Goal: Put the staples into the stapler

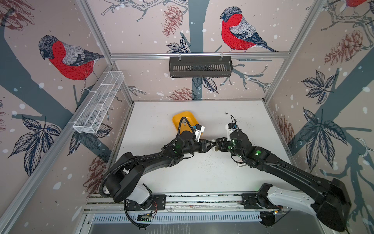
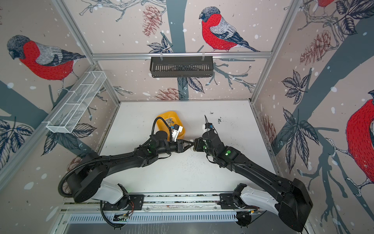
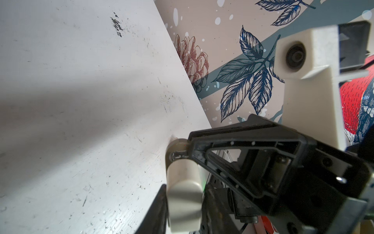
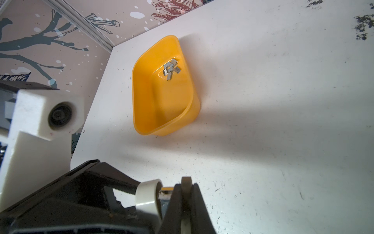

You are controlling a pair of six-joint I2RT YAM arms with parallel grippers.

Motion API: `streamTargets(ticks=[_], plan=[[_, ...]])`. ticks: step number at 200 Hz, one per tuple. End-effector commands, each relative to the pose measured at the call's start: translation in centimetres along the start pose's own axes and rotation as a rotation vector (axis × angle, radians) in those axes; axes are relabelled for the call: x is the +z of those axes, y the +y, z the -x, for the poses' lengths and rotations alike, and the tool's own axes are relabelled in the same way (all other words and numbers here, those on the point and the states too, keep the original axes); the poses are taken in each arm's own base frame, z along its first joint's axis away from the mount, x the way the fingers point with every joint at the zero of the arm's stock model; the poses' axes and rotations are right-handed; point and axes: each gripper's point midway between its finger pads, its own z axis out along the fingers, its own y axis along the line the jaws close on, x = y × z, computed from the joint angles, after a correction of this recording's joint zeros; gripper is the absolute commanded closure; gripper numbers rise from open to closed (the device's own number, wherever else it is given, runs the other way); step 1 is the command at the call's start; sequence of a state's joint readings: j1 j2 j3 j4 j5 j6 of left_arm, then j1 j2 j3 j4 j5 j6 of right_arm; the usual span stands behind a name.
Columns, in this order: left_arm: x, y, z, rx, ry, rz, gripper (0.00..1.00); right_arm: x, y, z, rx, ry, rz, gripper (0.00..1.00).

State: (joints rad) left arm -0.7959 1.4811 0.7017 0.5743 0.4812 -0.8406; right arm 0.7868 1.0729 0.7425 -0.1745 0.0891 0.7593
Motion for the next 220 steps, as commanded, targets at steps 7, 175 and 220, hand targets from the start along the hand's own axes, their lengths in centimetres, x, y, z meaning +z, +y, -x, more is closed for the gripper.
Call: streamTargets(ticks=[7, 175, 220], plan=[[0.0, -1.4, 1.1, 0.027, -0.032, -0.049, 0.73, -0.1, 0.6, 0.8, 0.008, -0.037, 0.015, 0.92], [0.0, -1.6, 1.3, 0.055, -0.033, -0.039, 0.76, -0.1, -0.3, 0.5, 0.041, -0.055, -0.046, 0.91], [-0.3, -1.3, 1.4, 0.074, -0.038, -0.003, 0.79, 0.3, -2.0, -0.2, 0.085, -0.035, -0.11, 0.86]])
